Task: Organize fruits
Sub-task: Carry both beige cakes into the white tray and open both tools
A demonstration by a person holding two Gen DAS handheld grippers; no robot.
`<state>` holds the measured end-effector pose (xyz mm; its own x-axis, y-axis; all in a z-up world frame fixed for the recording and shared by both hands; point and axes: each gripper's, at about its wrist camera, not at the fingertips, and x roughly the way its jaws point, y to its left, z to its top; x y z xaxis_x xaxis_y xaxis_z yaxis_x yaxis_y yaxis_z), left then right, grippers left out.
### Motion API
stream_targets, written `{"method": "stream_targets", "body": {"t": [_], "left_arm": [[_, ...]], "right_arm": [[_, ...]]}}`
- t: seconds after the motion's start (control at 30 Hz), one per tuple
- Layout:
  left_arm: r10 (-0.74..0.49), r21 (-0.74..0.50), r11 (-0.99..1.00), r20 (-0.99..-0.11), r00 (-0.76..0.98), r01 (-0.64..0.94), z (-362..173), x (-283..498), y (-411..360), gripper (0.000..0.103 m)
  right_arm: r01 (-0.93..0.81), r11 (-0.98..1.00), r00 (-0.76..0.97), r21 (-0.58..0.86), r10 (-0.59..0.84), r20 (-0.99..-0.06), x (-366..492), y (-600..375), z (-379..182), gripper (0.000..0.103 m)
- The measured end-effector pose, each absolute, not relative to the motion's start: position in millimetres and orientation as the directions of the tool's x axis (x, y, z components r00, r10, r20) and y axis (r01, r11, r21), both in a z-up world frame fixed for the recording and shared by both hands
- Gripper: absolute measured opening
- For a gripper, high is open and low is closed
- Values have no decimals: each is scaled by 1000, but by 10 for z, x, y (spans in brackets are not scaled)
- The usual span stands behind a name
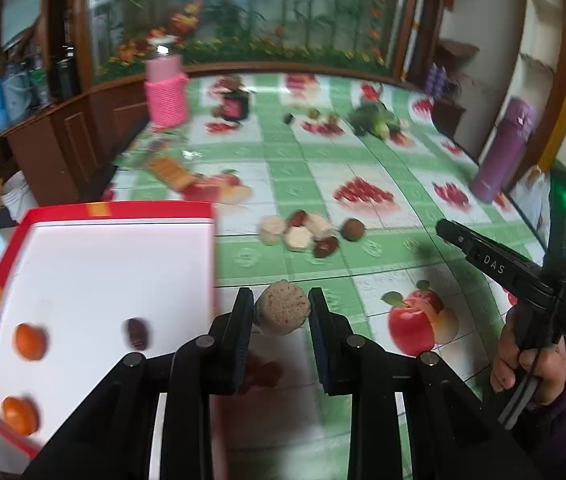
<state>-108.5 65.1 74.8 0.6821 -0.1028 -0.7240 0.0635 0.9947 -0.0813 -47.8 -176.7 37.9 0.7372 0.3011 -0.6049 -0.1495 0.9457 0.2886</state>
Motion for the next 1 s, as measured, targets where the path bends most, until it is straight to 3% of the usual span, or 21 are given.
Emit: {"method": "stream_targets", "body": {"t": [0.3,0.47,0.73,1.0], "left_arm": [[50,-82,986,-678,733,-143,899,-1458,1506,27],[106,-79,973,-678,727,-215,827,-1558,1798,27],[76,-89,975,-726,684,-203,547,-1569,1855,27],[106,-73,970,-730,675,-232,490,-1605,1983,27]], "right_arm": [[-178,911,689,373,386,-613,-531,-1567,371,24],[-316,866,622,388,498,-605,-696,-944,490,24],[-533,772,504,345,617,-604,-992,76,678,24],[-597,734,428,324,633,-646,-1143,543,528,24]]}}
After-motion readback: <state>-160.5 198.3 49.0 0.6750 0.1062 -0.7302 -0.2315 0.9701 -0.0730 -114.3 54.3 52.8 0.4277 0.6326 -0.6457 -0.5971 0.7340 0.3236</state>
